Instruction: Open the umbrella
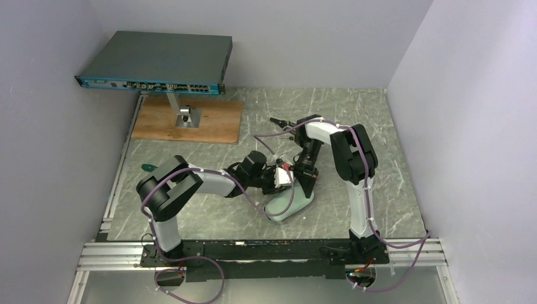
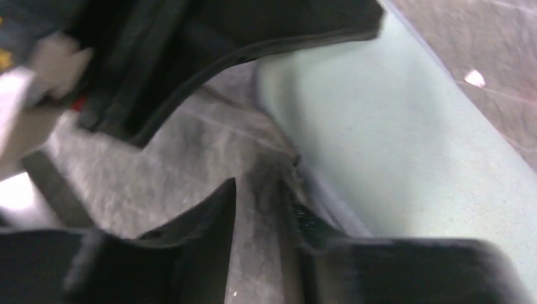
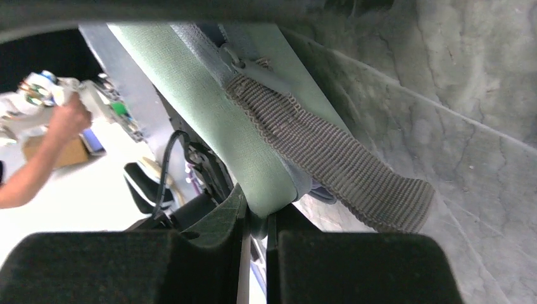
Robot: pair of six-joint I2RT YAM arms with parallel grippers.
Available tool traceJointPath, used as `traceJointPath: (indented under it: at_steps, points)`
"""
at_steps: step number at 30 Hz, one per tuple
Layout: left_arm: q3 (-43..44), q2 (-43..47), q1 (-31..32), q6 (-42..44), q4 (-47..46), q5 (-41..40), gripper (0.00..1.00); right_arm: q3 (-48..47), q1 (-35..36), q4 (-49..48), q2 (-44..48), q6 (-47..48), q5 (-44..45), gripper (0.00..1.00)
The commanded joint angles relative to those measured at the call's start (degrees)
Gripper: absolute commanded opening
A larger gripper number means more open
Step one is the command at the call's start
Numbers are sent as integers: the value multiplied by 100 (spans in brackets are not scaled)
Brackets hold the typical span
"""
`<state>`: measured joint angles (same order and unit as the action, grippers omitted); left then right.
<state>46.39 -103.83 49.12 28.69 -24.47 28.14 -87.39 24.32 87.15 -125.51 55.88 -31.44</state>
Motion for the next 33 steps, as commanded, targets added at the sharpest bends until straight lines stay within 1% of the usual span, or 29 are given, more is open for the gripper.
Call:
traceJointPath:
  at_steps: [1,2,3,4,5,6,7,8,10,11,12,13,17,18,19,21,22,23,25,26,29,30,32,33]
  points:
    - [-345,735,-195,-39,-549,-494,50,-21,-434,-373,-373,-68,-397,0]
    - [-453,937,-212,-39,-457,-503,63,-77,-599,-371,-429,-178,-505,0]
    - [-553,1122,-240,-57,-355,-563,69,-129,-791,-364,-476,-273,-630,0]
    - [-626,1316,-282,-87,-213,-647,73,-156,-980,-376,-508,-422,-763,0]
    - [-634,1487,-338,-124,-26,-750,89,-162,-1168,-444,-530,-598,-880,0]
    - [-621,1670,-413,-198,165,-894,98,-133,-1373,-540,-537,-799,-1002,0]
    - [-579,1840,-555,-325,360,-1152,99,-74,-1553,-649,-548,-990,-1111,0]
    - [-524,2002,-696,-499,550,-1232,100,-8,-1754,-740,-552,-1128,-1242,0]
    - [-359,2340,-1029,-720,1014,-1118,100,201,-2209,-1000,-520,-1481,-1668,0]
    - [-323,2525,-1146,-807,1205,-1095,100,337,-2361,-1175,-467,-1707,-1896,2]
    - [-308,2711,-1213,-860,1305,-1149,100,497,-2480,-1370,-387,-2033,-2128,9]
    - [-325,2872,-1240,-919,1359,-1318,100,643,-2584,-1671,-262,-2266,-2329,18]
    - [-523,3521,-1264,-1318,1376,-2324,100,1393,-2590,-3107,552,-3669,-2845,62]
    - [-540,3660,-1276,-1332,1486,-2465,100,1590,-2593,-3406,786,-3944,-2827,69]
    - [-522,3814,-1307,-1300,1692,-2469,100,1668,-2598,-3565,1037,-4098,-2734,72]
    - [-407,4129,-1428,-1385,2237,-2365,100,1730,-2647,-3584,1333,-4061,-2436,75]
    - [-332,4252,-1539,-1390,2580,-2147,100,1763,-2714,-3530,1473,-3982,-2282,79]
    - [-247,4315,-1667,-1366,2926,-1776,100,1794,-2795,-3470,1617,-3894,-2151,81]
    - [-96,4537,-1925,-1311,3495,-1179,100,1886,-3016,-3348,1919,-3691,-1983,82]
    - [-54,4636,-2030,-1278,3705,-1023,100,1939,-3141,-3313,2098,-3625,-1946,82]
    - [2,4950,-2231,-982,4183,-1108,100,2053,-3359,-3164,2603,-3390,-2047,83]
    - [-17,5072,-2292,-855,4294,-1177,100,2068,-3363,-3088,2756,-3265,-2145,83]
    - [-66,5357,-2447,-601,4509,-1262,100,2104,-3361,-2944,3199,-2902,-2507,75]
    - [-68,5498,-2492,-400,4653,-1202,100,2168,-3340,-3048,3467,-2821,-2590,70]
